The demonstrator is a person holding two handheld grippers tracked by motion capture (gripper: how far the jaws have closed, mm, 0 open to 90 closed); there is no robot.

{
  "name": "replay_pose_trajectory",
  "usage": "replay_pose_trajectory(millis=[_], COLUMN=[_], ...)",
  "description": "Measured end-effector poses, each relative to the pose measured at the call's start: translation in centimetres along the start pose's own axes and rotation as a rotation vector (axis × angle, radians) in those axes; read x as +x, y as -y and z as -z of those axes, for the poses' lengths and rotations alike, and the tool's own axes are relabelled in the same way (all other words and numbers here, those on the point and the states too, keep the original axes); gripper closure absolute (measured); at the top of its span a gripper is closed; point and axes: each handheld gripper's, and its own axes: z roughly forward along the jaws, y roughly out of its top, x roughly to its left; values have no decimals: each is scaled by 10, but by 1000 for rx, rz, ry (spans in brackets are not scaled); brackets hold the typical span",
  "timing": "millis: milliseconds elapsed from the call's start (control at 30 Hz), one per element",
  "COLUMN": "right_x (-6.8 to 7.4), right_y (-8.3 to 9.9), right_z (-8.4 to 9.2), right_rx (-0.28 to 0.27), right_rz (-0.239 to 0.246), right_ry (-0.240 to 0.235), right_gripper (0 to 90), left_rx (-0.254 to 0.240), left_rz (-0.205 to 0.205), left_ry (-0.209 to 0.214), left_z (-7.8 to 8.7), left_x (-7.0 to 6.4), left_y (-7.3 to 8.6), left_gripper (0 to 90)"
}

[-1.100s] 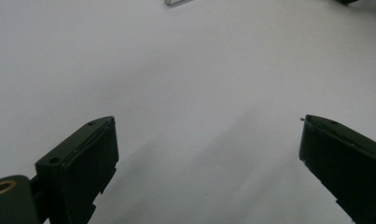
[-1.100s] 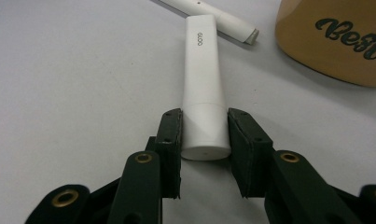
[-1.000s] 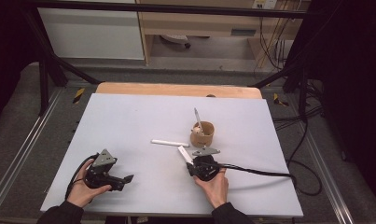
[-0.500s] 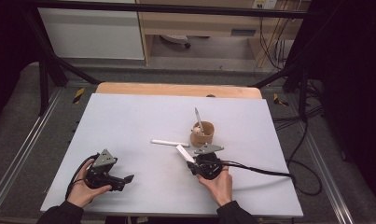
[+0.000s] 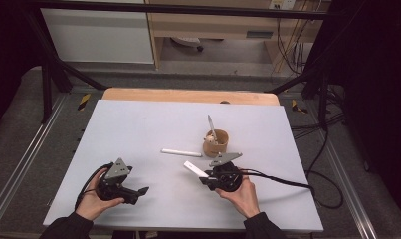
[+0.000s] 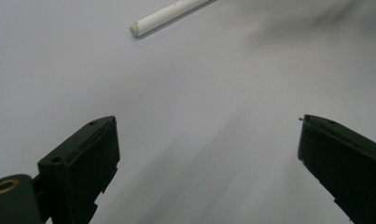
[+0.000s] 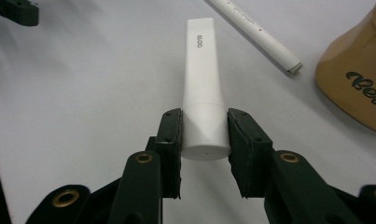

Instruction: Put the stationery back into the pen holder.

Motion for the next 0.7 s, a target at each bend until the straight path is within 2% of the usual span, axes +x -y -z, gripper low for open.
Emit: replay_pose_trajectory(millis=[400,700], right_x=[2,3], right_y=[0,0], right_z=[8,12], right_rx=[27,50], right_rz=[50,71], right_ry=[-87,-114], right_gripper=[672,672], left_rx=[47,90], left_rz=[-173,-328], left_ry=[64,97], left_z=[-24,-39], left_x=[-31,-53], left_y=[-31,-55], left_gripper=[91,105])
